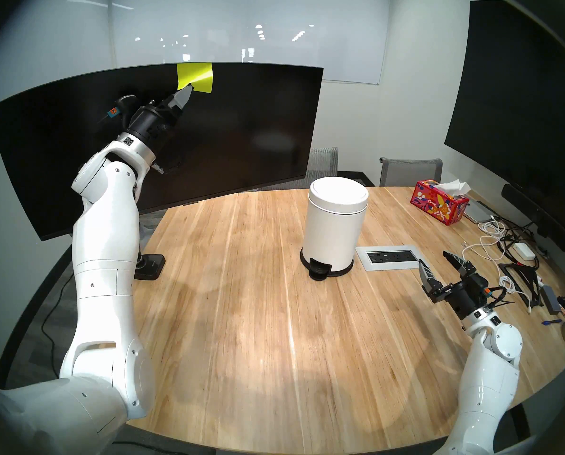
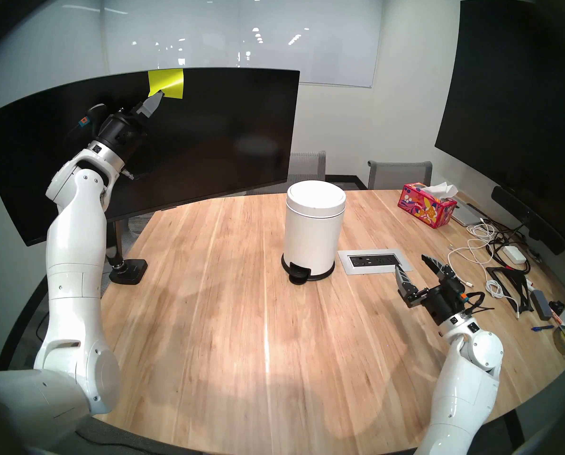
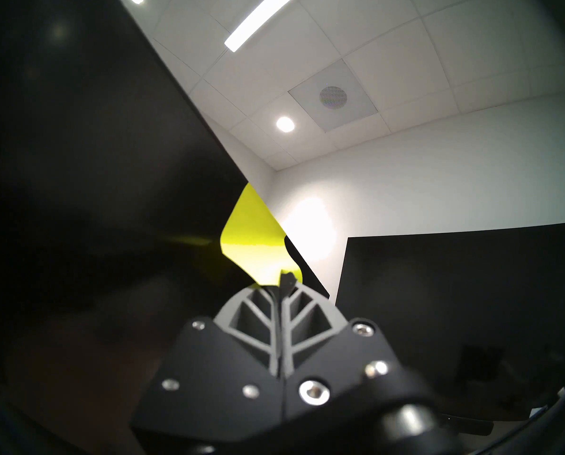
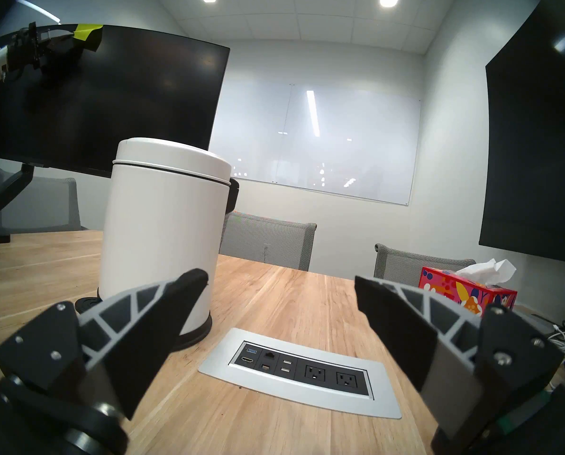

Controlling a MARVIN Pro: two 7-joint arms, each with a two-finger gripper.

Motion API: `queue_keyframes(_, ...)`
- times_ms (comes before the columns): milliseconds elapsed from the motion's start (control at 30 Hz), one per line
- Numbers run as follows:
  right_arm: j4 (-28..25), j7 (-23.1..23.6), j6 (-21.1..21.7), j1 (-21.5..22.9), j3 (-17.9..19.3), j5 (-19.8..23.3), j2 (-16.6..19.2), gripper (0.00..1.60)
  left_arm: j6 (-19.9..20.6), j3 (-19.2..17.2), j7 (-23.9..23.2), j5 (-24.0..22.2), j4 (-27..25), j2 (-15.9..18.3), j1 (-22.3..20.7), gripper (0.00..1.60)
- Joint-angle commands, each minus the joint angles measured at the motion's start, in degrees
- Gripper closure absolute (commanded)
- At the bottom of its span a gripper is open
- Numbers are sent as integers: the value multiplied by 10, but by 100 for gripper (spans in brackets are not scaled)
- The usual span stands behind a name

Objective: Peel the sticky note off the monitor, open the trash can lid and drop the sticker into the trash can

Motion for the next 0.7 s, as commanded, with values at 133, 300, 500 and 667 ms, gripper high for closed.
queue_keyframes(133,-9,1,0,4,-1,3,0,0,11,2,-2,-9,-43,-8,13,160)
queue_keyframes(300,-9,1,0,4,-1,3,0,0,17,0,-1,-10,-53,-11,16,160)
queue_keyframes(500,-9,1,0,4,-1,3,0,0,22,-2,-1,-11,-60,-13,17,160)
queue_keyframes(667,-9,1,0,4,-1,3,0,0,25,-4,-2,-11,-62,-14,17,160)
